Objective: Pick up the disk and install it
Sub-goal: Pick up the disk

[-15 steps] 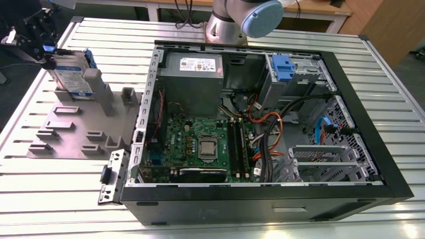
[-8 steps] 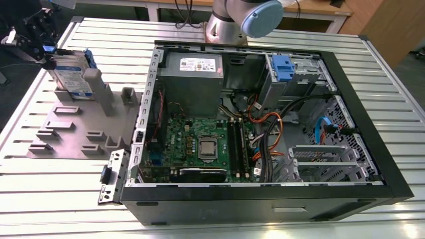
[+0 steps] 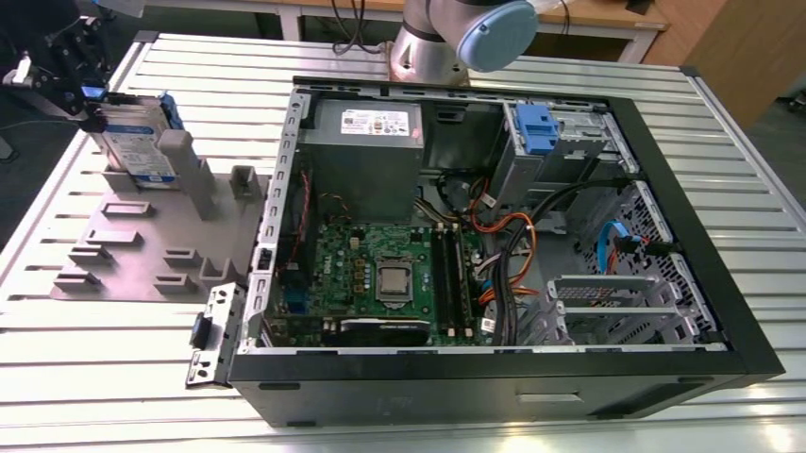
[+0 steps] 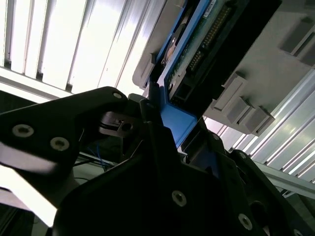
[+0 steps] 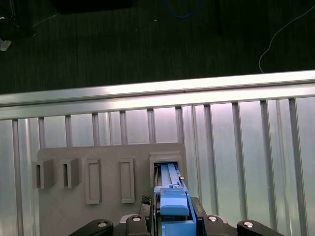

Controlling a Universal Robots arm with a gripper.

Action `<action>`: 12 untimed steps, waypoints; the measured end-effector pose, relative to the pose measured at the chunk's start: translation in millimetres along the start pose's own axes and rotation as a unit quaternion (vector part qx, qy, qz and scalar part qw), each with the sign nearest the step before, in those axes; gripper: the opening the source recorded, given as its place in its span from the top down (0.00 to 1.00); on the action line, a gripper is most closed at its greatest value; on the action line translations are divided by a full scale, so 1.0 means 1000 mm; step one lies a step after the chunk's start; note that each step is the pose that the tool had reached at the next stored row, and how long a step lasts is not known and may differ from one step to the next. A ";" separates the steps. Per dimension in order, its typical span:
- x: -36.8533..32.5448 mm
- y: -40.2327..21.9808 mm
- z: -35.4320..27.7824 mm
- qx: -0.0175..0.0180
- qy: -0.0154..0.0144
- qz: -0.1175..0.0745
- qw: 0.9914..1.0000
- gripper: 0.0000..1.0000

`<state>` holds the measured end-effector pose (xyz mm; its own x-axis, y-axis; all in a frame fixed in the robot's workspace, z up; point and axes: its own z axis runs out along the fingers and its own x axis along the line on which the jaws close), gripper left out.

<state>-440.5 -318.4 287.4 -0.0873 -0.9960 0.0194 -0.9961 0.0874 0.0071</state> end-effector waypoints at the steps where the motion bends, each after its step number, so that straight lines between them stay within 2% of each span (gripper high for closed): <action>1: 0.0000 0.0000 0.0000 0.000 0.000 0.000 1.000 0.58; 7: 0.0000 0.0000 0.0001 0.000 0.000 0.000 1.000 0.58; 9: 0.0000 0.0000 0.0001 0.000 0.000 0.000 1.000 0.59; 10: 0.0000 0.0000 0.0001 0.000 0.000 0.000 1.000 0.63; 12: 0.0000 0.0000 0.0002 0.000 0.000 0.000 1.000 0.63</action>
<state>-440.5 -318.4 287.3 -0.0872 -0.9960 0.0193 -0.9962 0.0874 0.0071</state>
